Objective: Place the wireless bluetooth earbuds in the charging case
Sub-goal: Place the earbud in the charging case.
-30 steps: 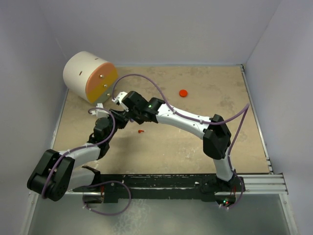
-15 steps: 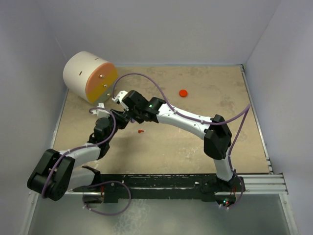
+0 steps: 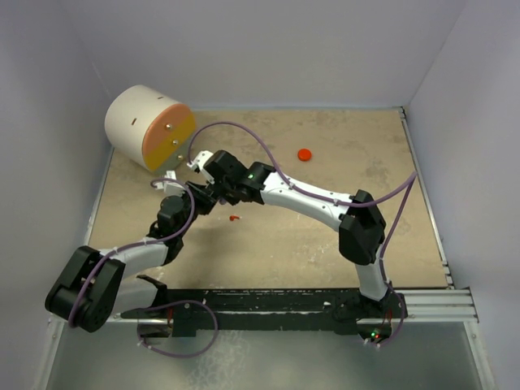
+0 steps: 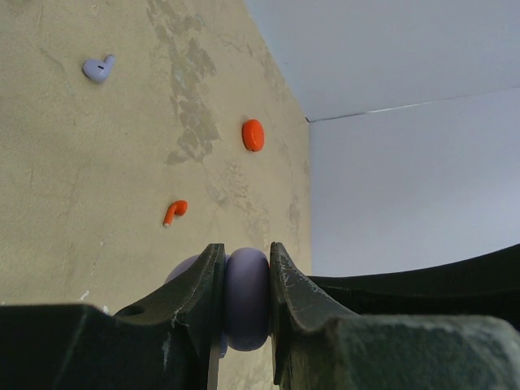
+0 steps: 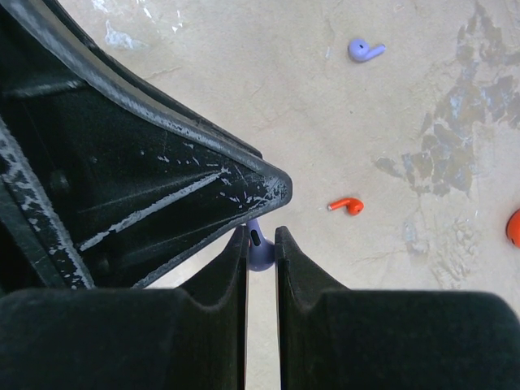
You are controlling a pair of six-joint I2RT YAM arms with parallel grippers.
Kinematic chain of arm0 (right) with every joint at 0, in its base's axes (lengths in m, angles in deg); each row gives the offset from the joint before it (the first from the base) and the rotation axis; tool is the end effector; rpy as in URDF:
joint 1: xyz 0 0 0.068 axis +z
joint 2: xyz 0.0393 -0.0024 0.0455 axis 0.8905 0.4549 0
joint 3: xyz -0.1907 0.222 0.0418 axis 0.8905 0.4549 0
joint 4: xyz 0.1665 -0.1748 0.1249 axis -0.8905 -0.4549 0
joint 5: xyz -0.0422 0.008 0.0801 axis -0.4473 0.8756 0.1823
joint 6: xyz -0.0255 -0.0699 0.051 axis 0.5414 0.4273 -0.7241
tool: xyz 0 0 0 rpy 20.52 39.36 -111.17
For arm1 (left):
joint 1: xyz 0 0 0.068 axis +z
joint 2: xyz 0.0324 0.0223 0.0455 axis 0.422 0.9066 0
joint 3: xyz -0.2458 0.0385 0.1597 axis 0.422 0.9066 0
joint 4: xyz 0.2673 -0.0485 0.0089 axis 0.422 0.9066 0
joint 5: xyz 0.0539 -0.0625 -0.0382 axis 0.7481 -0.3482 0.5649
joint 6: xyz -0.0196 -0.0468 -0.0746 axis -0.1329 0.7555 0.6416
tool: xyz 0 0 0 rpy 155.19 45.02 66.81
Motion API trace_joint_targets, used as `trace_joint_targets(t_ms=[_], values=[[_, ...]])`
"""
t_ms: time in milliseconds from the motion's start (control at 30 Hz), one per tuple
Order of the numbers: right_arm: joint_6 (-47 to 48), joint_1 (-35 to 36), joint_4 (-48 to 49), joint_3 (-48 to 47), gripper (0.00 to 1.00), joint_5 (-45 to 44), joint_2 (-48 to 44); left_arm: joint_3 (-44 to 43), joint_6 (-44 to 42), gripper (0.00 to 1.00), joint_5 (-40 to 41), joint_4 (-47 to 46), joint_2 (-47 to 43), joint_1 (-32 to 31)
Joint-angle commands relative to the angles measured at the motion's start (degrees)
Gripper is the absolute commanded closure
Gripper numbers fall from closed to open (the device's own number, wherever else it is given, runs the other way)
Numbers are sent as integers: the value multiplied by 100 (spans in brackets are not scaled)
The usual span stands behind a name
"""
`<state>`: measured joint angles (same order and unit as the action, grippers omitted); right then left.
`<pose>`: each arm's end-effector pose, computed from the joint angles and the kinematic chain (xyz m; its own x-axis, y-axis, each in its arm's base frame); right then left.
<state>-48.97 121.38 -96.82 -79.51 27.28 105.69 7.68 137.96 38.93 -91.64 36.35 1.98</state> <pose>0.2851 0.4234 0.2816 -0.3276 -0.6159 -0.7165 -0.7372 0.6409 -0.2138 0.2488 -0.1056 0.1861 -0.4114 -0.8623 -0.2953 -0.0055 0.3264 -0.9452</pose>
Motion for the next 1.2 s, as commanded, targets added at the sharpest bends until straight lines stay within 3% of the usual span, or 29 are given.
trace_joint_targets(t_ms=[0, 533, 933, 1167], values=[[23, -25, 109, 141, 100, 69, -337, -107, -143, 100, -43, -405, -155, -22], [47, -38, 265, 312, 100, 133, -413, -106, -99, 100, -197, -761, -120, -26], [26, -66, 412, 316, 57, 55, -467, -104, 27, 100, -305, -897, -37, -22], [-37, -116, 519, 364, 47, -33, -661, -142, 75, 100, -195, -715, -56, -26]])
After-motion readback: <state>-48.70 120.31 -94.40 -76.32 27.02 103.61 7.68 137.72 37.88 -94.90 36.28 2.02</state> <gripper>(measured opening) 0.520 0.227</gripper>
